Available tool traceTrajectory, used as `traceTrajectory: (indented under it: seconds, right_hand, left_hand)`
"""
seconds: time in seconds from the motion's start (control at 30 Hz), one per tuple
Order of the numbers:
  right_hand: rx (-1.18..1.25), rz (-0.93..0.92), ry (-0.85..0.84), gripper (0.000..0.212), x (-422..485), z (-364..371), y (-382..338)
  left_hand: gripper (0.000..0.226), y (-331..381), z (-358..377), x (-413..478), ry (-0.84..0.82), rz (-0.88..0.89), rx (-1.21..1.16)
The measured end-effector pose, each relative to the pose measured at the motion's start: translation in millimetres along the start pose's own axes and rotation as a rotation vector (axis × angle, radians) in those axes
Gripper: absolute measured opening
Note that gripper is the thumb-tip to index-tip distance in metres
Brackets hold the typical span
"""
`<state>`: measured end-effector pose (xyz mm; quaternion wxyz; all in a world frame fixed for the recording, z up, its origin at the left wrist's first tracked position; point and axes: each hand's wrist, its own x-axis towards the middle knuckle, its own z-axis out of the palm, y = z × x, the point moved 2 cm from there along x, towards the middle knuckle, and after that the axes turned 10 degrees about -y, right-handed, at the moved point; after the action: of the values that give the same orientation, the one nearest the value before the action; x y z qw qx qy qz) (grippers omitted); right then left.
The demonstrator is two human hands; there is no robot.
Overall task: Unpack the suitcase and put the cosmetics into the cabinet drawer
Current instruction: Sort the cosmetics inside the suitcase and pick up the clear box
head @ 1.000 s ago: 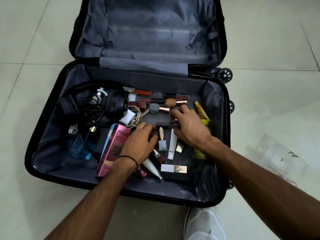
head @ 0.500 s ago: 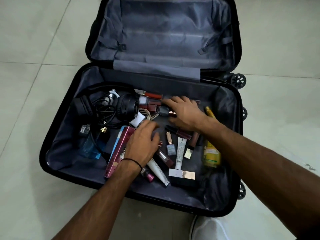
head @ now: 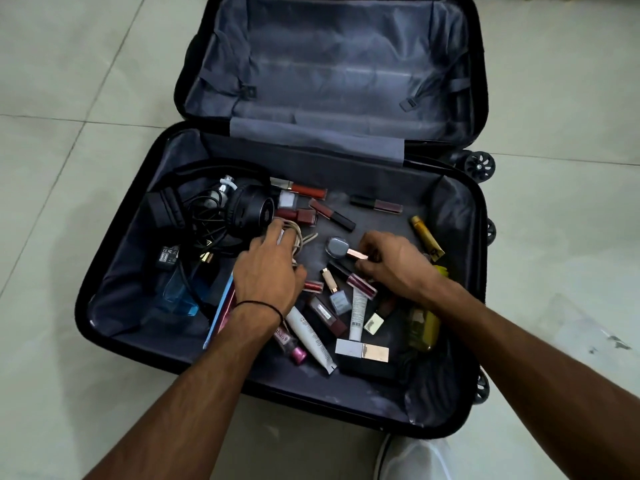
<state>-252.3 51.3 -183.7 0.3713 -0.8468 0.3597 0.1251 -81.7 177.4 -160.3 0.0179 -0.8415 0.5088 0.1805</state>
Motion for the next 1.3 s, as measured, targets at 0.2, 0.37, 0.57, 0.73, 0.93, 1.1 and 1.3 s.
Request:
traceTrajectory:
  seconds: [0.2, 0.37, 0.57, 0.73, 0.93, 1.1, 1.3]
  right_hand:
    - [0.081, 0.011, 0.113, 0.017, 1, -9, 12]
    - [0.141, -0.010, 0.238, 0.026, -4, -13, 9]
    - [0.140, -0.023, 0.360, 0.020, -14, -14, 3]
    - [0.084, -0.024, 0.380, 0.009, -36, -5, -10]
    - [0.122, 0.023, -0.026, 0.039, -77, 47, -37]
    - [-0.056, 0.037, -0.060, 0.070, -87, 66, -40]
    - [-0.165, 0.064, -0.045, 0.083, -85, 64, -42]
  left_hand:
    - [0.052, -19, -3, -6, 0.019, 0.105, -0.034]
    - [0.053, -26, -2, -11, 0.048, 0.149, -0.031]
    - [0.055, -29, -1, -16, 0.074, 0.159, -0.044]
    - [0.058, -32, 1, -19, 0.083, 0.185, -0.065]
    - [0.050, -33, 7, -31, 0.137, 0.288, -0.327]
    - [0.040, -28, 14, -46, 0.025, 0.435, -0.397]
    - [0.047, -37, 8, -48, -0.317, 0.406, -0.161]
